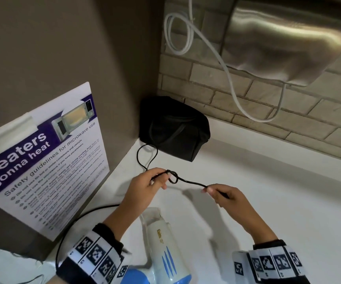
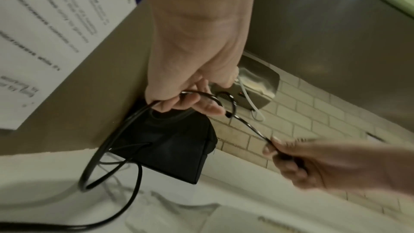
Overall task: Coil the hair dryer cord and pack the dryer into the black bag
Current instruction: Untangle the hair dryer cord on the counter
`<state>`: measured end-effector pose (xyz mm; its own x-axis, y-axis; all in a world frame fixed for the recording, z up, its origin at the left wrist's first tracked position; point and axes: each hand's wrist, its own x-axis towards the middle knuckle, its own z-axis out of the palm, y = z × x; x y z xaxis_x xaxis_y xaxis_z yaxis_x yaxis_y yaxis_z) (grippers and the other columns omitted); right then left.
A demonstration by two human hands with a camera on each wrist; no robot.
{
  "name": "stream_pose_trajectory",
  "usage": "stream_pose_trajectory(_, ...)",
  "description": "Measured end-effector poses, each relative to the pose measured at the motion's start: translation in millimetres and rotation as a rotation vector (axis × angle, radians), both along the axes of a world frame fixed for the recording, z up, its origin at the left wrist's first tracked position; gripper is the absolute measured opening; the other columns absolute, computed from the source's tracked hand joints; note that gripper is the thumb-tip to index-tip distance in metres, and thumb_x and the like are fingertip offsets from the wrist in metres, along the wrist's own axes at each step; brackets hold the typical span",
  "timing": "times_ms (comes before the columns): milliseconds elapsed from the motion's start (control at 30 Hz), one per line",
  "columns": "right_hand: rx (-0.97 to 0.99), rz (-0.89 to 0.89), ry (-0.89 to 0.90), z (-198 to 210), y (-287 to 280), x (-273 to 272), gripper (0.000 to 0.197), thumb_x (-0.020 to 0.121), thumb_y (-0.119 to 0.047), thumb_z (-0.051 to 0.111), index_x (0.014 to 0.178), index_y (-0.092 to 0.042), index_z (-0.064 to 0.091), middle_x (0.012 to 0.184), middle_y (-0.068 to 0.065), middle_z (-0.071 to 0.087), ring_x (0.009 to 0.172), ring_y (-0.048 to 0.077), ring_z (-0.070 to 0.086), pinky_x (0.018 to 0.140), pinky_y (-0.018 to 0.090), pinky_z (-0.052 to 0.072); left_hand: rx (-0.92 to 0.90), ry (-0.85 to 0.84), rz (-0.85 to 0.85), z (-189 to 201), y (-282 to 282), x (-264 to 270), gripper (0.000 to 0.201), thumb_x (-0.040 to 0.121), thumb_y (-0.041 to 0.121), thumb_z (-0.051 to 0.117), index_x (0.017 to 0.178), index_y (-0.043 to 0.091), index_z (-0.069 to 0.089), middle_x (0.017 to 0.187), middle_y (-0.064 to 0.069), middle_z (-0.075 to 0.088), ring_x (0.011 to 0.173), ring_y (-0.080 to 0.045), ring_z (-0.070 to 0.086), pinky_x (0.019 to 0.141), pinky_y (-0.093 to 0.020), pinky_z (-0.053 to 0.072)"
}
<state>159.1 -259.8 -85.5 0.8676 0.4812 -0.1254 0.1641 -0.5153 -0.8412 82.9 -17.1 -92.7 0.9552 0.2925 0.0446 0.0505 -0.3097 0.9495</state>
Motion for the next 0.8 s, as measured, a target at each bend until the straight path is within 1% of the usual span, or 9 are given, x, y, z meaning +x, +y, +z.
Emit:
stream_pose_trajectory(67,-0.017,0.063,-0.014,2.1,4.0,-2.8,0.016,0.089,-0.039,0.058,0.093,-0.039,0.074,0.077,-0.008,0.061,0.071,0.004,0.054,0.067,0.011,0.039,0.024,-0.013,0.075,-2.2,-2.8,1.4,0.017,0.091,0.038,0.056,0.094,0.025,0.067,0.076,0.005,0.069,0.059,-0.002,0.054,0.06,-0.014,0.042)
stream_pose_trajectory(200,-0.039,0.114,-0.017,8.6,12.5,-10.9,0.016,0.087,-0.038,0.061,0.097,-0.042,0.073,0.076,-0.008,0.058,0.07,0.004,0.052,0.065,0.011,0.036,0.119,0.005,0.097,-7.9,-4.1,8.0,0.014,0.094,0.033,0.055,0.094,0.022,0.064,0.085,0.009,0.072,0.083,-0.001,0.065,0.07,-0.009,0.046)
stream_pose_trajectory(333,-0.037,0.089,-0.027,13.9,24.0,-23.3,0.022,0.09,-0.035,0.059,0.109,-0.039,0.069,0.079,-0.007,0.064,0.079,0.007,0.059,0.068,0.01,0.039,0.086,-0.017,0.014,-5.5,-6.6,13.9,0.013,0.097,0.017,0.049,0.101,0.021,0.061,0.083,0.008,0.072,0.081,0.01,0.061,0.068,-0.001,0.04)
stream_pose_trajectory(400,-0.041,0.017,-0.088,11.6,31.9,-28.4,0.021,0.09,-0.032,0.059,0.108,-0.037,0.07,0.076,-0.008,0.065,0.075,0.006,0.059,0.067,0.011,0.041,0.012,-0.025,-0.028,-6.2,-10.3,16.7,0.015,0.097,0.014,0.049,0.103,0.021,0.06,0.085,0.007,0.073,0.08,0.009,0.063,0.07,-0.006,0.041)
stream_pose_trajectory(500,-0.025,-0.202,-0.252,8.6,40.2,-31.0,0.017,0.09,-0.028,0.061,0.102,-0.031,0.073,0.069,-0.013,0.065,0.065,0.003,0.057,0.063,0.016,0.043,-0.089,-0.005,-0.008,-11.0,-12.0,21.3,0.016,0.095,0.014,0.05,0.101,0.026,0.059,0.085,0.005,0.075,0.075,-0.004,0.066,0.064,-0.023,0.047)
stream_pose_trajectory(600,-0.118,-0.38,-0.434,9.9,43.4,-29.1,0.02,0.09,-0.025,0.058,0.083,-0.012,0.073,0.057,0.002,0.062,0.05,0.009,0.044,0.053,0.028,0.04,-0.12,0.027,-0.015,-12.8,-13.0,21.1,0.013,0.093,0.016,0.054,0.098,0.028,0.056,0.082,0.011,0.076,0.07,-0.023,0.061,0.063,-0.037,0.051)
stream_pose_trajectory(667,-0.183,-0.402,-0.498,14.3,49.7,-32.6,0.019,0.089,-0.022,0.059,0.078,-0.012,0.07,0.054,0.004,0.059,0.049,0.018,0.046,0.051,0.031,0.041,-0.13,0.018,-0.04,-12.1,-15.9,19.5,0.013,0.093,0.018,0.056,0.103,0.025,0.053,0.084,0.014,0.076,0.062,-0.015,0.057,0.064,-0.027,0.05)
stream_pose_trajectory(733,-0.204,-0.354,-0.496,18.9,58.2,-38.4,0.017,0.088,-0.021,0.059,0.076,-0.016,0.07,0.053,-0.001,0.058,0.05,0.019,0.05,0.052,0.031,0.042,-0.124,0.015,-0.034,-11.7,-16.9,19.5,0.016,0.094,0.021,0.056,0.108,0.024,0.05,0.085,0.016,0.075,0.054,-0.004,0.052,0.063,-0.017,0.048)
stream_pose_trajectory(800,-0.254,-0.292,-0.494,21.5,65.4,-43.2,0.018,0.088,-0.022,0.058,0.075,-0.018,0.069,0.053,-0.002,0.057,0.051,0.017,0.051,0.052,0.029,0.041,-0.131,0.017,-0.021,-11.8,-15.6,19.7,0.018,0.095,0.022,0.054,0.112,0.023,0.048,0.083,0.02,0.074,0.054,-0.003,0.051,0.064,-0.018,0.048)
